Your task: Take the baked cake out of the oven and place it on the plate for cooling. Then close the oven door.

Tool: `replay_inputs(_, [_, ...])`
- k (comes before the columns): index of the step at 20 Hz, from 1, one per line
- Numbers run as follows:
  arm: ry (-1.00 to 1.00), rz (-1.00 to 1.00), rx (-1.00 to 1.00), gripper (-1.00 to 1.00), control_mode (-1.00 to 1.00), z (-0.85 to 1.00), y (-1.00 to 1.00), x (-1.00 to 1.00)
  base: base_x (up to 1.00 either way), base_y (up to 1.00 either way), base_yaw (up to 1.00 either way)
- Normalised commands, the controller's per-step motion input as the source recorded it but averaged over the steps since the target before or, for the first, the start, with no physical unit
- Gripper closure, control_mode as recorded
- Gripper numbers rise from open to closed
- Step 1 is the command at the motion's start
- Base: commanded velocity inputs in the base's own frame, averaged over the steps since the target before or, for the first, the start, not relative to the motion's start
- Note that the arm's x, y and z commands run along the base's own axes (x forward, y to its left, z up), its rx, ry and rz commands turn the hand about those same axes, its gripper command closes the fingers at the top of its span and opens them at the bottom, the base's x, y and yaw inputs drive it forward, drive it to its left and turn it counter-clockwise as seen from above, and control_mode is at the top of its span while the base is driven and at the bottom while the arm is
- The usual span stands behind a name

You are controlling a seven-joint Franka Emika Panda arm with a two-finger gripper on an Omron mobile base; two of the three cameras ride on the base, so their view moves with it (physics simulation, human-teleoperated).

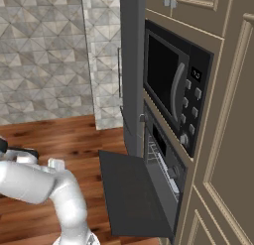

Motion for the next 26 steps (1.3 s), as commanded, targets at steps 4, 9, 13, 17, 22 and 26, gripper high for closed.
replay_inputs(4, [-0.06, -0.06, -0.2, -1.0, -1.0, -0.53, 0.69, 0.24, 0.0, 0.0, 0.0])
replay_inputs(9, [0.0, -0.08, -0.13, -1.0, -1.0, -0.4, 0.38, 0.52, 0.0, 0.0, 0.0])
replay_inputs(13, [0.0, -0.09, -0.1, -1.0, -1.0, -0.44, 0.2, 0.63, 0.0, 0.0, 0.0])
replay_inputs(17, [0.01, -0.05, -0.08, -1.0, -1.0, -0.59, 0.22, 0.49, 0.0, 0.0, 0.0])
replay_inputs(22, [0.01, -0.04, -0.05, -1.0, -1.0, -0.76, 0.2, 0.32, 0.0, 0.0, 0.0])
replay_inputs(26, [0.0, -0.02, 0.0, -1.0, -1.0, -0.61, 0.03, 0.4, 0.0, 0.0, 0.0])
